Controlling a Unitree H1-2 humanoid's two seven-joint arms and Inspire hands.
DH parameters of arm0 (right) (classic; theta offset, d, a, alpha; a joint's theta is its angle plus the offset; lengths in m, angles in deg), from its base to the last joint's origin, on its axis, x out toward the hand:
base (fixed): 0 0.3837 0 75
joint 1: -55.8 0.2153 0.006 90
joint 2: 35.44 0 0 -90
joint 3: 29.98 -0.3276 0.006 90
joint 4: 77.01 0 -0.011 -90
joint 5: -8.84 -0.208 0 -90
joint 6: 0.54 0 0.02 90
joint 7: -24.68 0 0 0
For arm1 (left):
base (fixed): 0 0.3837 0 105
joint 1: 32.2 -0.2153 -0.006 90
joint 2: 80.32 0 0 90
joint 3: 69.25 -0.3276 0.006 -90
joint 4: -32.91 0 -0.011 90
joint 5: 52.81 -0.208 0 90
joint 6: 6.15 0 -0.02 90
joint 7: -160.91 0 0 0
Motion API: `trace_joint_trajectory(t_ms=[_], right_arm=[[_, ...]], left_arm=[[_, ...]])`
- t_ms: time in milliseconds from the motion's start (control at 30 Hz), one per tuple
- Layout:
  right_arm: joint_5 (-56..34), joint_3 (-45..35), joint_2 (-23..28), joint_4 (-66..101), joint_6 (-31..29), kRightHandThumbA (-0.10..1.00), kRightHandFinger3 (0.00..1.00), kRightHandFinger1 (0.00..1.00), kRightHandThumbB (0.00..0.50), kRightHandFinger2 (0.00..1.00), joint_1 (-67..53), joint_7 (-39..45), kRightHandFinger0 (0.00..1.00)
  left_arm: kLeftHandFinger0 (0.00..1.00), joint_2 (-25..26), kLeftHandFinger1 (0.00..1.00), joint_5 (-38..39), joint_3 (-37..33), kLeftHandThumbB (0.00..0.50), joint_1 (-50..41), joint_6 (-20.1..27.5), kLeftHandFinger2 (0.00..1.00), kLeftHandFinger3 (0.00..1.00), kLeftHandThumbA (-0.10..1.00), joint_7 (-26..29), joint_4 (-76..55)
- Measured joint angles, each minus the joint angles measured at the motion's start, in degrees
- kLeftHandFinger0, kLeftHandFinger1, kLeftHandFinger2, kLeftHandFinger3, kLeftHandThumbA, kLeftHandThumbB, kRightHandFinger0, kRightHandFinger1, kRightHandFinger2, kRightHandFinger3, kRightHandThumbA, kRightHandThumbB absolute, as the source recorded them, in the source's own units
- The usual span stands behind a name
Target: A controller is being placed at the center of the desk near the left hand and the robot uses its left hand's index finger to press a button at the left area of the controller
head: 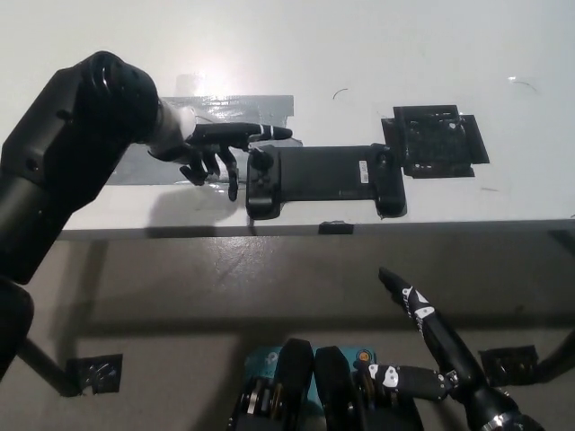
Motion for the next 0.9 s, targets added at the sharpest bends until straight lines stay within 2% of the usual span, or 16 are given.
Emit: trace_joint_trajectory(t_ms=[67,133,167,233,300,433,533,667,867,900], right_arm=[[0.0,0.0,0.0,0.0,0.0,0.89,1.00,1.00,0.226,1.00,0.2,0.0,1.00],[0.0,0.0,0.0,0.1,0.1,0.89,1.00,1.00,0.228,1.00,0.2,0.0,1.00],[0.0,0.0,0.0,0.1,0.1,0.89,1.00,1.00,0.230,1.00,0.2,0.0,1.00],[0.0,0.0,0.0,0.1,0.2,0.89,1.00,1.00,0.231,1.00,0.3,0.0,1.00],[0.0,0.0,0.0,0.1,0.3,0.89,1.00,1.00,0.231,1.00,0.3,0.0,1.00],[0.0,0.0,0.0,0.1,0.3,0.90,1.00,1.00,0.239,1.00,0.5,0.0,1.00],[0.0,-0.1,0.0,0.1,0.3,0.90,1.00,1.00,0.240,1.00,0.5,0.0,1.00],[0.0,-0.1,0.0,0.1,0.3,0.89,1.00,1.00,0.239,1.00,0.6,0.0,1.00],[0.0,-0.1,0.0,0.1,0.4,0.92,1.00,1.00,0.245,1.00,0.8,0.0,1.00],[0.0,-0.1,0.0,0.1,0.4,0.91,1.00,1.00,0.243,1.00,0.8,0.0,1.00]], left_arm=[[0.00,-0.1,0.04,-0.7,0.7,0.488,-0.5,0.0,0.37,1.00,1.00,-0.3,0.0],[0.07,-0.1,0.06,-1.3,1.0,0.473,-0.9,0.0,0.37,1.00,1.00,-0.3,0.0],[0.01,-0.1,0.06,-1.6,1.0,0.464,-1.1,0.0,0.38,1.00,1.00,-0.3,-0.1],[0.00,-0.1,0.07,-2.2,1.0,0.457,-1.5,0.0,0.37,1.00,1.00,-0.3,-0.6],[0.00,-0.1,0.07,-2.6,0.9,0.457,-1.8,0.0,0.37,1.00,1.00,-0.3,-1.0],[0.00,-0.1,0.10,-3.2,0.6,0.491,-2.1,0.0,0.39,1.00,1.00,-0.3,-1.9],[0.02,-0.1,0.11,-3.7,0.6,0.481,-2.1,0.0,0.41,1.00,1.00,-0.3,-2.1],[0.00,-0.1,0.13,-4.1,0.7,0.471,-2.1,0.0,0.45,1.00,1.00,-0.3,-2.5],[0.00,-0.7,0.07,-5.0,2.3,0.463,-2.1,0.0,0.38,1.00,1.00,-1.5,-1.6],[0.03,-0.8,0.07,-5.2,2.3,0.463,-2.1,0.0,0.37,1.00,1.00,-1.7,-1.6]])
